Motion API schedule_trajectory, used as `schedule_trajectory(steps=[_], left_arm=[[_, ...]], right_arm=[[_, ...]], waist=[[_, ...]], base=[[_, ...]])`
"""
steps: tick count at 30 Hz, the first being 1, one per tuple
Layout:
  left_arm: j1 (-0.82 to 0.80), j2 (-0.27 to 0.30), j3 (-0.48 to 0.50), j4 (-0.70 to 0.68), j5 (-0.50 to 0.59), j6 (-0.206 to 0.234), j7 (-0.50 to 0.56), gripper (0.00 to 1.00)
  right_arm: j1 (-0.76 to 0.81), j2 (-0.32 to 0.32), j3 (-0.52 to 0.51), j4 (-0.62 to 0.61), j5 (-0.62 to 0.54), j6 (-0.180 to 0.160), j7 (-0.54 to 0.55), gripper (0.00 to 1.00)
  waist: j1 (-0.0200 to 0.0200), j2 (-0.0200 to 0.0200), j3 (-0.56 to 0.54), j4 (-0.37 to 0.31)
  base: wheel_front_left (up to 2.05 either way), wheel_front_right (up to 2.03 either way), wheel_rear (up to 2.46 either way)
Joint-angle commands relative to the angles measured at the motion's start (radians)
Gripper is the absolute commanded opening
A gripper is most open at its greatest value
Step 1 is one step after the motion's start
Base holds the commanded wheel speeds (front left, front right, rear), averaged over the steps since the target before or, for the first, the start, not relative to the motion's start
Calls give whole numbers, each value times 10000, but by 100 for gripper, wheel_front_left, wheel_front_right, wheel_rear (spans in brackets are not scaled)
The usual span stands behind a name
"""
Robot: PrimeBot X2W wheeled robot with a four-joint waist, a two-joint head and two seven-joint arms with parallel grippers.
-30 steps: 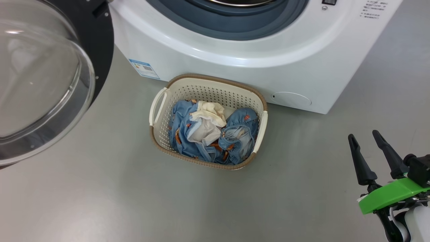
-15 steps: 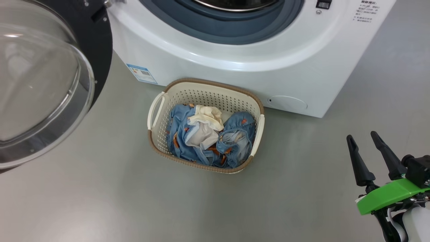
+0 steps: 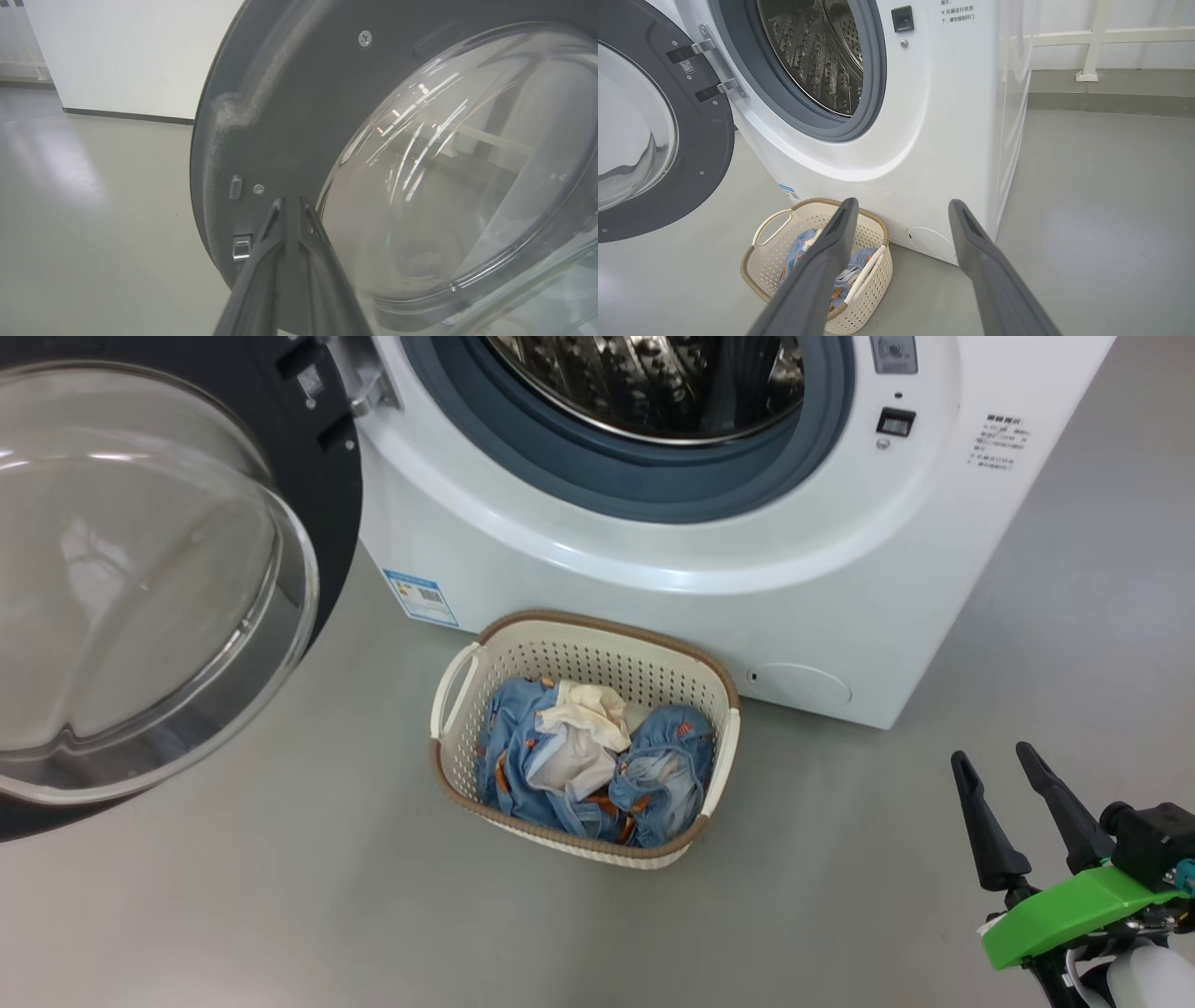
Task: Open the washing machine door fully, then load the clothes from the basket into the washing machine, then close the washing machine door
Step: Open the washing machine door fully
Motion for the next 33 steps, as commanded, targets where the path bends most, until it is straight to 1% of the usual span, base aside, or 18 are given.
schedule_trajectory(steps=[1,3,4,9,12,15,20,23,24,27,33], left_arm=[[293,412,177,-463,157,-91,-61,39],[580,200,230,-786,149,-150,-61,96],[759,64,197,-983,178,-176,-61,100],[1573,-630,-285,-2015,184,-247,-61,100],[2048,-840,-943,-2674,-89,-254,-61,100],[2529,-919,-1559,-3242,-416,-255,-61,100],[3073,-872,-2580,-4011,-954,-257,-61,100],[3301,-715,-3334,-4251,-1299,-257,-61,100],[3301,-715,-3334,-4251,-1299,-257,-61,100],[3394,-487,-3841,-4308,-1543,-257,-61,100],[3438,-106,-4546,-4372,-1943,-258,-61,100]], right_arm=[[130,-71,246,-191,48,16,-120,100],[200,-89,266,-185,86,16,-120,100],[232,-95,267,-197,102,16,-120,100],[347,-122,204,-243,168,16,-120,100],[407,-106,126,-286,184,16,-120,100],[458,-69,62,-329,182,16,-120,100],[513,27,-58,-399,140,16,-120,100],[510,76,-112,-430,127,16,-120,100],[510,76,-112,-430,127,16,-120,100],[479,148,-167,-476,99,16,-120,100],[492,250,-273,-517,57,16,-120,100]], waist=[[0,0,-284,106],[0,0,-440,116],[0,0,-490,114],[0,0,-674,53],[0,0,-730,-83],[0,0,-743,-270],[0,0,-708,-670],[0,0,-666,-974],[0,0,-666,-974],[0,0,-619,-1314],[0,0,-649,-2026]], base=[[0,0,0],[0,0,0],[0,0,0],[0,0,0],[0,0,0],[0,0,0],[0,0,0],[0,0,0],[0,0,0],[0,0,0],[0,0,0]])
